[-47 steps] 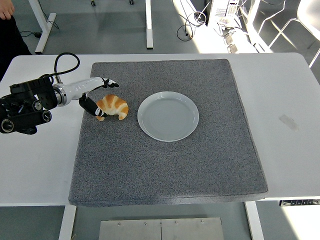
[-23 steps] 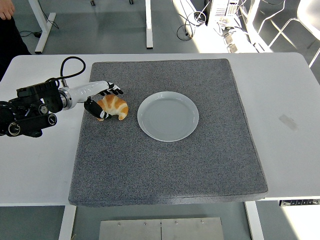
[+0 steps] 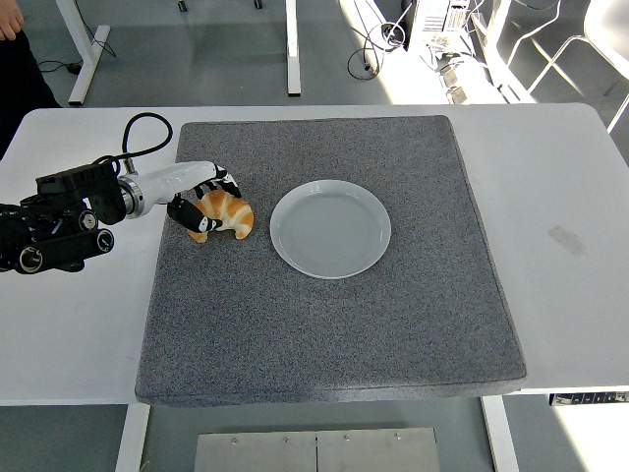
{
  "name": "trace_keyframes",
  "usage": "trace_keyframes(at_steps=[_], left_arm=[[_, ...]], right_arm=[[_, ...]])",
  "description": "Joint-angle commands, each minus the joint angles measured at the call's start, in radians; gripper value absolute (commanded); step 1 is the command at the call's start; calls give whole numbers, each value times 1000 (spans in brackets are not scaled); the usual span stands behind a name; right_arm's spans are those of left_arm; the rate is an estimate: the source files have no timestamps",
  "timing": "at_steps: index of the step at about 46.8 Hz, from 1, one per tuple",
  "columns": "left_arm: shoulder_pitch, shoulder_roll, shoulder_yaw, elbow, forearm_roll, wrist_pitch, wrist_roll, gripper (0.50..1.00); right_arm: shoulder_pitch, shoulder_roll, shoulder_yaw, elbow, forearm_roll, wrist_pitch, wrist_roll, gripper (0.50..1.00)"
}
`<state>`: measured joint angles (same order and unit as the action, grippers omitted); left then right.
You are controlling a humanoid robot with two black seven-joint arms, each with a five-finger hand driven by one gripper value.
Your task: Place the bread on the plate
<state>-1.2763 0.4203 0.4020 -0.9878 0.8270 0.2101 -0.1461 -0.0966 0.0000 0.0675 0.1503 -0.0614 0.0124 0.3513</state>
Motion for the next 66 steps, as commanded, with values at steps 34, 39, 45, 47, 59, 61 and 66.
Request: trace_keyframes(at_steps=[34, 39, 45, 47, 59, 61, 66], left_arm=[[-44, 0, -129, -3, -12, -15, 11, 627], [-61, -12, -144, -5, -12, -31, 13, 628], [-63, -29, -163, -5, -9, -34, 13, 630], [-66, -37, -164, -5, -8, -34, 13, 630], [-66, -117, -170, -3, -2, -34, 19, 631], [-66, -129, -172, -3, 0, -32, 26, 631], [-67, -158, -173, -2, 1, -32, 34, 633]], right_arm=[[0, 0, 0, 0, 0, 0, 0, 1000], [0, 0, 0, 0, 0, 0, 0, 1000], [0, 0, 0, 0, 0, 0, 0, 1000], [0, 0, 0, 0, 0, 0, 0, 1000], [0, 0, 0, 0, 0, 0, 0, 1000], [0, 0, 0, 0, 0, 0, 0, 1000], [0, 0, 0, 0, 0, 0, 0, 1000]])
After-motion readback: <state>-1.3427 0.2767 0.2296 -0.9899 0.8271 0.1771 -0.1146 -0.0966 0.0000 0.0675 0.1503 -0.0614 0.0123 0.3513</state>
